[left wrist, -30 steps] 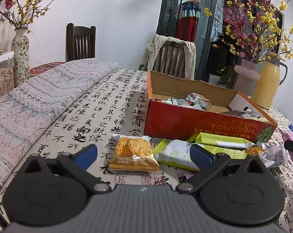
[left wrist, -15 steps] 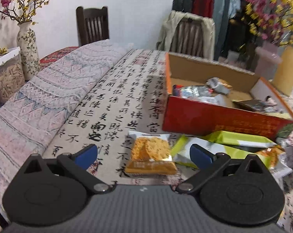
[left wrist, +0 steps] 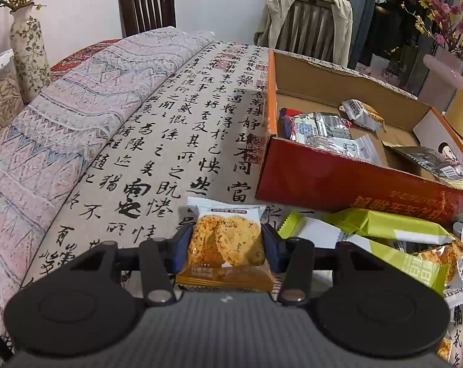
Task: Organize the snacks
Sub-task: 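Lift both held packets and carry them over the orange-red box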
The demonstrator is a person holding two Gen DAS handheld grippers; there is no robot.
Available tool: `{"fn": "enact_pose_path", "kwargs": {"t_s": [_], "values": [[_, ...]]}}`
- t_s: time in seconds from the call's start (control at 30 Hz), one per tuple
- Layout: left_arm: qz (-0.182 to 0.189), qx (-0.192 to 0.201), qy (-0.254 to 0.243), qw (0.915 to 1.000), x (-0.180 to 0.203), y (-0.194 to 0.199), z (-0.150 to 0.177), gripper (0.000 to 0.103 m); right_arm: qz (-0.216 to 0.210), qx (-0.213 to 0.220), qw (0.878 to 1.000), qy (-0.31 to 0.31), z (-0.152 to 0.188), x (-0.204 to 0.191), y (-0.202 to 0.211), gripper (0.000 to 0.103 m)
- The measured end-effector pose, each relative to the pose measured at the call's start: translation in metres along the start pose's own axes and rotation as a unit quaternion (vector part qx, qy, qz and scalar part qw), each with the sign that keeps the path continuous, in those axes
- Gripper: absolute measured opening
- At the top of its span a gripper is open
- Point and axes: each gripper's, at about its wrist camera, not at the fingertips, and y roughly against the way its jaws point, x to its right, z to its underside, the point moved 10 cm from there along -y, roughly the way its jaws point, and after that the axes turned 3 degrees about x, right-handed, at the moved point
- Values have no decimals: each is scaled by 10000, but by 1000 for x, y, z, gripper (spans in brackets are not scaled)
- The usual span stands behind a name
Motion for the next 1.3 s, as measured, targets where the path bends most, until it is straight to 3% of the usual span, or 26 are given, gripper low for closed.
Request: {"fn": "enact_pose_path", "kwargs": {"t_s": [0.2, 0.5, 0.83, 1.3], "values": [[35, 284, 14, 9996, -4, 18, -7, 49, -6, 65, 10000, 8, -1, -1, 3, 61], [435, 869, -1, 9953, 12, 58, -27, 49, -18, 164, 9998, 124, -12, -11, 16, 61], [842, 1232, -270, 9884, 57, 79, -55, 49, -265, 607, 9959, 618, -60, -51, 34, 61], [851, 1612, -287, 9828, 96, 73, -109, 49, -241, 533, 9963, 633, -114, -72, -32, 61]]}}
